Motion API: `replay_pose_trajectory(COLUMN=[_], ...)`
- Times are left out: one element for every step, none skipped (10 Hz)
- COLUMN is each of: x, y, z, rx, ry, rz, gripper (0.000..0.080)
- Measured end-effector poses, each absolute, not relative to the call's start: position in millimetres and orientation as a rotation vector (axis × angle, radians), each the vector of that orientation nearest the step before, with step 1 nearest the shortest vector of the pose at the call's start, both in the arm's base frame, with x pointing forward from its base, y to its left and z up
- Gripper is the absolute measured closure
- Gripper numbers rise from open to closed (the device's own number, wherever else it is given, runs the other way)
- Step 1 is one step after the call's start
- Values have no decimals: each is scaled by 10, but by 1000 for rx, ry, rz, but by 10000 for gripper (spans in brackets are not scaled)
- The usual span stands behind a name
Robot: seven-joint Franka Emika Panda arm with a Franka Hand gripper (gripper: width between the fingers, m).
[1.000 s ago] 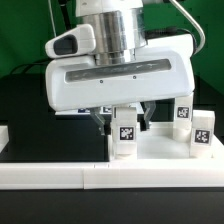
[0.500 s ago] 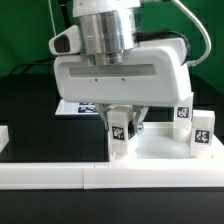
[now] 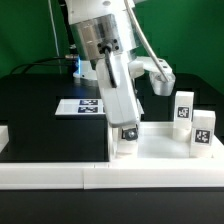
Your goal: Assemble square table
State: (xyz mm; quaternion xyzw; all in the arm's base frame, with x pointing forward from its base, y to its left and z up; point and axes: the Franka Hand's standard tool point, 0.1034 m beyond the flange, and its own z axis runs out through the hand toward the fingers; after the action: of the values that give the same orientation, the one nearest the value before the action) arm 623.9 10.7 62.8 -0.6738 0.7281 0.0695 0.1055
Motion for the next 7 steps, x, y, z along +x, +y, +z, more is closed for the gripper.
replay_pose_trajectory(x=[6237, 6202, 6174, 6170, 6183, 6182, 6182], y=[104, 77, 65, 72, 69, 67, 65], z=[627, 614, 619, 641, 639, 638, 638], rx=[-2006, -2218, -2445, -2597, -2599, -2637, -2696], ry=[2126, 1921, 1661, 1443, 1424, 1347, 1217], rz=[202, 185, 173, 169, 158, 150, 137], gripper=[285, 192, 161, 161, 153, 153, 150])
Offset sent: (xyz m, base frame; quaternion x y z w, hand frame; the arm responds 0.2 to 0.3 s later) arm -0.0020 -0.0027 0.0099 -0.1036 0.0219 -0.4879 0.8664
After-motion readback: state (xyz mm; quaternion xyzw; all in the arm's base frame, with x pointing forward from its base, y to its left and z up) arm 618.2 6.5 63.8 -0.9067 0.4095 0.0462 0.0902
